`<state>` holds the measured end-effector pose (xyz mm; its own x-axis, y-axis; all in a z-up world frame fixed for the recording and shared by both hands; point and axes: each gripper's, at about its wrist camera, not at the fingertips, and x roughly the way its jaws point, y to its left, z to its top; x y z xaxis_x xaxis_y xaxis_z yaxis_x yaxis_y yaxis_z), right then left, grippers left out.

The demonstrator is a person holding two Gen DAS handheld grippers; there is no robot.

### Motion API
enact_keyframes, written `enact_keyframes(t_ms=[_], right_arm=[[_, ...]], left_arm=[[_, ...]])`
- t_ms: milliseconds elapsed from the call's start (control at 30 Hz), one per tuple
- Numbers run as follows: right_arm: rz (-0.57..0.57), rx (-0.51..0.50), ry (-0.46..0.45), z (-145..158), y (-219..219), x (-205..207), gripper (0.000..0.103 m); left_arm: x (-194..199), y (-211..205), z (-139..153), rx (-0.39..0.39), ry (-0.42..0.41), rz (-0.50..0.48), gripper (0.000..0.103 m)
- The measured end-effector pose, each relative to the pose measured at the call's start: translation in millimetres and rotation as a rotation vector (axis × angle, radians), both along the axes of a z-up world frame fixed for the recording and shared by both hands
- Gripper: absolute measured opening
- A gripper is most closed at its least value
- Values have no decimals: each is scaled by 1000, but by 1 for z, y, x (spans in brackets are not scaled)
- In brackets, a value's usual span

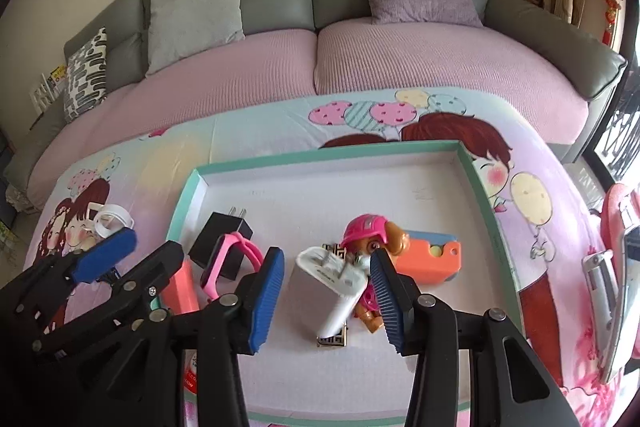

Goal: Organize rigid objects
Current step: 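Lower the pink watch band and white charger into the tray and release, then move both tools back to the remaining objects on the bed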

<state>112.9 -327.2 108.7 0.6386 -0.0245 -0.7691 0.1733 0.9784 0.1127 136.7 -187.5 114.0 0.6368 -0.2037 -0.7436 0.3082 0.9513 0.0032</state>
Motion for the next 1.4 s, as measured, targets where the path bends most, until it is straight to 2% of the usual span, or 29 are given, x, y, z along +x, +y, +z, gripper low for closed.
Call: enact_keyframes(t_ms=[100, 200, 300, 367, 433, 667, 700, 767, 800, 967, 1133, 1400], right_arm=[[-3, 2, -14, 5, 0, -2, 50], [-4, -1, -8, 3, 0, 0, 51], [-3, -3, 5, -1, 0, 2, 59], [-4, -6, 8, -3, -1, 3, 61], [-10, -9, 10, -4, -2, 4, 68], [-22, -17, 13, -8, -4, 5, 90], [-24, -17, 12, -8, -4, 5, 93], [-27, -15, 13, -9, -5, 5, 98], [-28, -16, 14, -9, -4, 6, 100], [-23, -27, 23, -12, -2, 7, 103], [-20, -34, 23, -14, 0, 8, 103], [24, 17, -44, -14, 21, 16, 103]], left_arm=[[2, 6, 3, -12, -6, 20, 57], [4, 11, 2, -10, -5, 37, 66], [6, 14, -1, -3, -2, 57, 71], [8, 18, -3, -4, 3, 76, 77], [10, 22, -4, -1, 7, 100, 85], [20, 42, -15, 11, 48, 196, 85], [21, 44, -15, 12, 51, 207, 86], [22, 49, -17, 17, 53, 226, 95], [22, 50, -17, 17, 52, 233, 95], [24, 58, -19, -9, 60, 254, 95], [26, 66, -20, 1, 55, 282, 95], [35, 94, -6, -48, 20, 349, 96]])
